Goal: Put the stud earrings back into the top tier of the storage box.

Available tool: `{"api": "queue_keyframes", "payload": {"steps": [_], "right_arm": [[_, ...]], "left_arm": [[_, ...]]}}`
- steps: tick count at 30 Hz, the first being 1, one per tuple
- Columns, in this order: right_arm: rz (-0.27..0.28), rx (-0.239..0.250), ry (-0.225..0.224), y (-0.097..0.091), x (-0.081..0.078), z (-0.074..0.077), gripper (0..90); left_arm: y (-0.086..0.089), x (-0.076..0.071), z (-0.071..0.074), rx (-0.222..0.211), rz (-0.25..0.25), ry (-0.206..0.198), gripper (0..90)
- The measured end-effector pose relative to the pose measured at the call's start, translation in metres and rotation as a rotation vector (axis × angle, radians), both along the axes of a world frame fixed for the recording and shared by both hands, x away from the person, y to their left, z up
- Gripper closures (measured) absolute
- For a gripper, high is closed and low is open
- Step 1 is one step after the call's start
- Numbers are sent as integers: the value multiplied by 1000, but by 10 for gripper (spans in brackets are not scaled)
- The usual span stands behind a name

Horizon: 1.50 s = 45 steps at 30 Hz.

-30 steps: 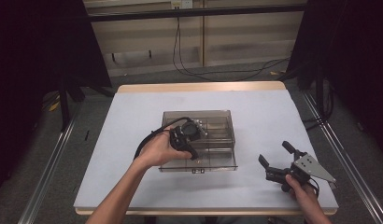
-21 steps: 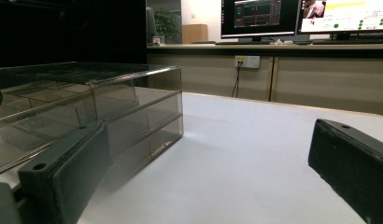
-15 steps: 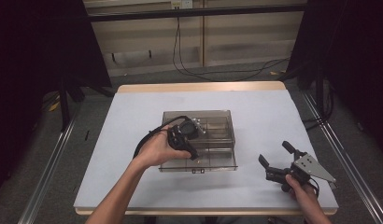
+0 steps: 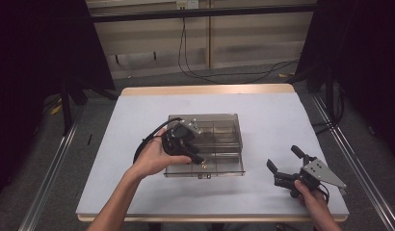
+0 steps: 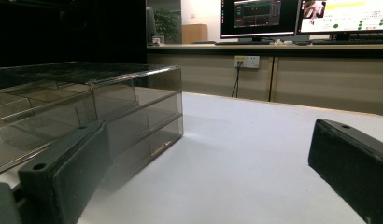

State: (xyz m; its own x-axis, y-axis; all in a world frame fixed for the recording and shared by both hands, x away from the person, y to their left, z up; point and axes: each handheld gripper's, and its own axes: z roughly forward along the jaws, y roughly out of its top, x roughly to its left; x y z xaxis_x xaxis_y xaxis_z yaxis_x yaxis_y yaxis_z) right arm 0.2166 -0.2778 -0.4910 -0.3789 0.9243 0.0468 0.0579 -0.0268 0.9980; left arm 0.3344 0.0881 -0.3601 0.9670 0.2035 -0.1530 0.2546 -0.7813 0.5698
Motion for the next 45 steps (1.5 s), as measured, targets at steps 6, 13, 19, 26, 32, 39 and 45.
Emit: {"api": "queue_keyframes", "payload": {"steps": [6, 13, 19, 26, 32, 39, 45], "right_arm": [[-2, 0, 1, 0, 0, 0, 0], [-4, 2, 2, 0, 0, 0, 0], [-2, 0, 0, 0, 0, 0, 0], [-3, -1, 0, 0, 0, 0, 0], [-4, -1, 3, 1, 0, 0, 0], [-5, 0, 3, 1, 0, 0, 0], [-4, 0, 1, 0, 0, 0, 0]], "left_arm": [[17, -8, 1, -25, 54, -64, 497], [47, -12, 1, -105, 140, -89, 310], [66, -15, 2, -154, 183, -110, 239], [95, -20, -1, -203, 294, -128, 109], [121, -26, -9, -220, 360, -112, 58], [148, -34, -19, -246, 439, -95, 40], [164, -38, -35, -283, 471, -114, 34]]}}
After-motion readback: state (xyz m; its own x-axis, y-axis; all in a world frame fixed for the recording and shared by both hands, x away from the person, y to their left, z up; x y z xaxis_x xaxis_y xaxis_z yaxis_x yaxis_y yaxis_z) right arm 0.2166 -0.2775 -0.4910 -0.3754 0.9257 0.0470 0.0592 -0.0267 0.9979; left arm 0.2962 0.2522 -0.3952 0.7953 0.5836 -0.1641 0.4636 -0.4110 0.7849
